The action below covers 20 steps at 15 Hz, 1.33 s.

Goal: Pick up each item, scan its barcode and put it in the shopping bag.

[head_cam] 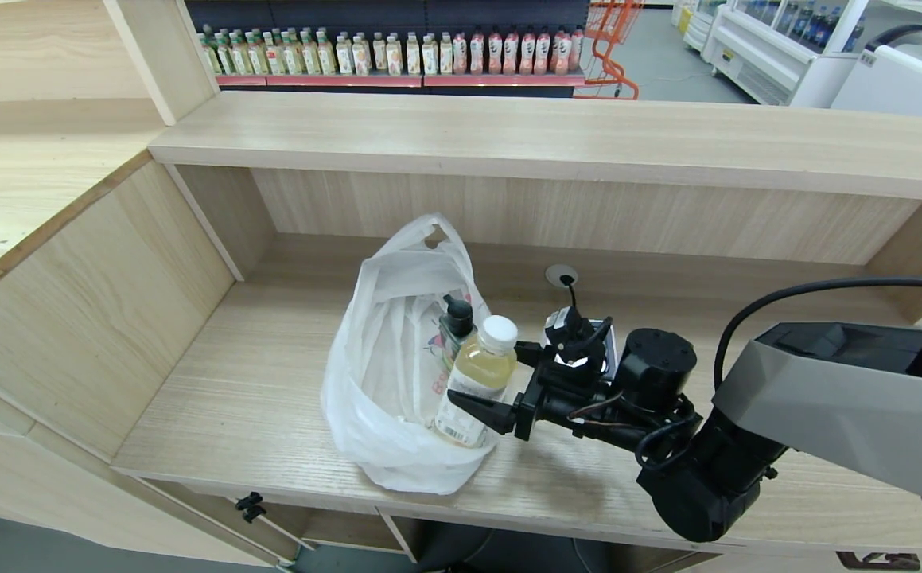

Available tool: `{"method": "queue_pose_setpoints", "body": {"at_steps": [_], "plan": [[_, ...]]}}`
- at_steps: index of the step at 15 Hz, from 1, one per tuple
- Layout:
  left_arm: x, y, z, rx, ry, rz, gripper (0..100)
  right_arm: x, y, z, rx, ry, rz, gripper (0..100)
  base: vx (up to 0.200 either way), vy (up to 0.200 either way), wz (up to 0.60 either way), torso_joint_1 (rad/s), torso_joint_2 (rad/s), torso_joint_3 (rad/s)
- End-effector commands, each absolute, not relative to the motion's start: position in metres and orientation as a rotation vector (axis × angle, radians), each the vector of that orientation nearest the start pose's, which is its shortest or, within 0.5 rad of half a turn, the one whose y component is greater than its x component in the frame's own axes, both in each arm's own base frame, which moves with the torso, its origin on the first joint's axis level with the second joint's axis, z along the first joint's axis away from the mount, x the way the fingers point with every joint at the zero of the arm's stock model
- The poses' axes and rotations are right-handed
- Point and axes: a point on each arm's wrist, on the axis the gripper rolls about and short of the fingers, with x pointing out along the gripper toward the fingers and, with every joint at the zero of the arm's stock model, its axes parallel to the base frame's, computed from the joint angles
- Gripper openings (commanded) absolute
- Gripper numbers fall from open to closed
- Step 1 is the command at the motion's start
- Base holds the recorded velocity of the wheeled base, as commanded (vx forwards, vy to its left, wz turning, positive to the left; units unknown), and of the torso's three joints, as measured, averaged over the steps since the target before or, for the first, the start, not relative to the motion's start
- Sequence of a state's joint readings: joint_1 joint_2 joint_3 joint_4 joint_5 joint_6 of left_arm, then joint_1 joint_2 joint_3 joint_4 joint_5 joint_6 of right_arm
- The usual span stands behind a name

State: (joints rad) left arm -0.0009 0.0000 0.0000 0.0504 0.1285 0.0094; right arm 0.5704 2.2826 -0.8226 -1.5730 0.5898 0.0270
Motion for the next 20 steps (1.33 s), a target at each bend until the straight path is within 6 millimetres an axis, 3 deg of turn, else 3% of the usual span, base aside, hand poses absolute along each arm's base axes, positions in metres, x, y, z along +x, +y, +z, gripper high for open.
{"method": "queue_pose_setpoints", "body": {"at_steps": [1,5,8,15,18,20], "plan": [[-0.023,0.003,0.070,0.012,0.051,0.129,100,0.315,0.219,0.100,0.048,-0.162,1.168,100,0.000,0.000,0.00,0.000,0.00,0.000],[-0.023,0.003,0.070,0.012,0.051,0.127,100,0.279,0.189,0.179,0.212,-0.164,1.175,100,0.000,0.000,0.00,0.000,0.00,0.000],[-0.023,0.003,0.070,0.012,0.050,0.127,100,0.247,0.153,0.212,0.216,-0.114,1.125,100,0.000,0.000,0.00,0.000,0.00,0.000],[-0.023,0.003,0.070,0.012,0.051,0.127,100,0.196,0.085,0.212,0.202,-0.095,0.956,100,0.000,0.000,0.00,0.000,0.00,0.000],[-0.023,0.003,0.070,0.012,0.051,0.127,100,0.170,0.026,0.186,-0.003,-0.022,0.663,100,0.000,0.000,0.00,0.000,0.00,0.000],[-0.023,0.003,0.070,0.012,0.051,0.127,100,0.136,-0.001,0.158,-0.071,0.088,0.254,100,0.000,0.000,0.00,0.000,0.00,0.000]]}}
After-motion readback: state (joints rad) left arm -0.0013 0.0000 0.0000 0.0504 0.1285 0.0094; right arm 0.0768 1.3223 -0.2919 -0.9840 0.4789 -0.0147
